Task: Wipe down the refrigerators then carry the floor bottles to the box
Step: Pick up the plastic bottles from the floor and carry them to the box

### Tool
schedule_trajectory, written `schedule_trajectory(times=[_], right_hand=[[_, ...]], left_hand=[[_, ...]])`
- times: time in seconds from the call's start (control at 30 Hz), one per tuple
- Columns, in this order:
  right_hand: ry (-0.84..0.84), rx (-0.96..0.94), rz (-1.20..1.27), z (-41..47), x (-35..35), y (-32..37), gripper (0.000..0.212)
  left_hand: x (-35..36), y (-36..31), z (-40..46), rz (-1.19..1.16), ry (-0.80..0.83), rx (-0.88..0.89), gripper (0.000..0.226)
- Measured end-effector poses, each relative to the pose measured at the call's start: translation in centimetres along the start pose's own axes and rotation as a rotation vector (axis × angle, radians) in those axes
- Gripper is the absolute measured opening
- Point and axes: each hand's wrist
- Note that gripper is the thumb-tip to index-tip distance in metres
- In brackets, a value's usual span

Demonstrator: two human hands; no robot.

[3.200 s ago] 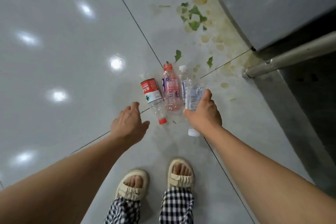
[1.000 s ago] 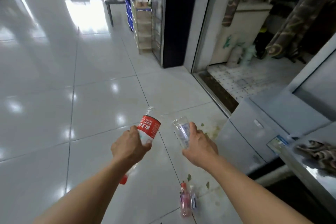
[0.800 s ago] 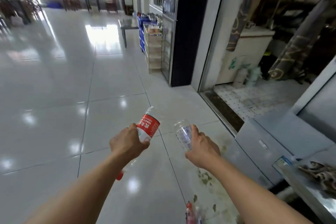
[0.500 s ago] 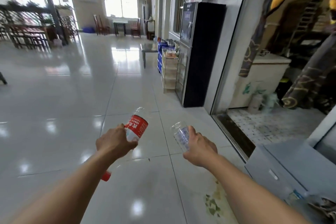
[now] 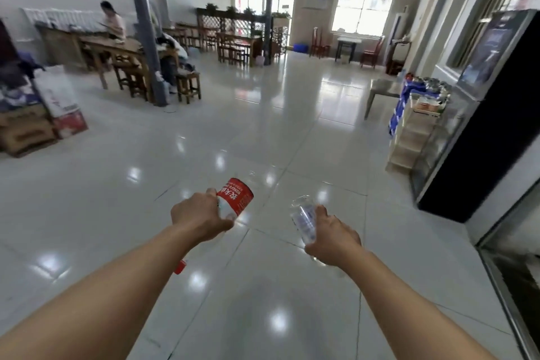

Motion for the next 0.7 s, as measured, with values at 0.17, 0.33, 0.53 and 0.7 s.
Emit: schedule_trajectory(times=[0.17, 0.33, 0.53, 0.7], right_hand=[[0.04, -0.189, -0.02, 1.9, 1.8, 9.6, 0.067], [0.058, -0.383, -0.02, 2.7, 4.2, 21.4, 0.074], [0.116, -0.58, 0.043, 2.3, 7.2, 38.1, 0.078], [0.113, -0.729, 0.066, 1.5, 9.4, 50.9, 0.07]], left_hand=[[-2.2, 9.9, -1.1, 0.032, -0.042, -0.176, 0.064], [-4.6, 21.2, -2.5, 0.074, -0.064, -0.336, 0.063], [-9.1, 36.4, -4.4, 0.127, -0.078, -0.502, 0.064], [-12.8, 47.4, -6.2, 0.139, -0.092, -0.629, 0.068]])
Point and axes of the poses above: each hand's wrist, its own z-axis towards the middle knuckle, its own x-axis out of the palm, y = z × x, and after that the axes turned 7 degrees about -y, right-handed
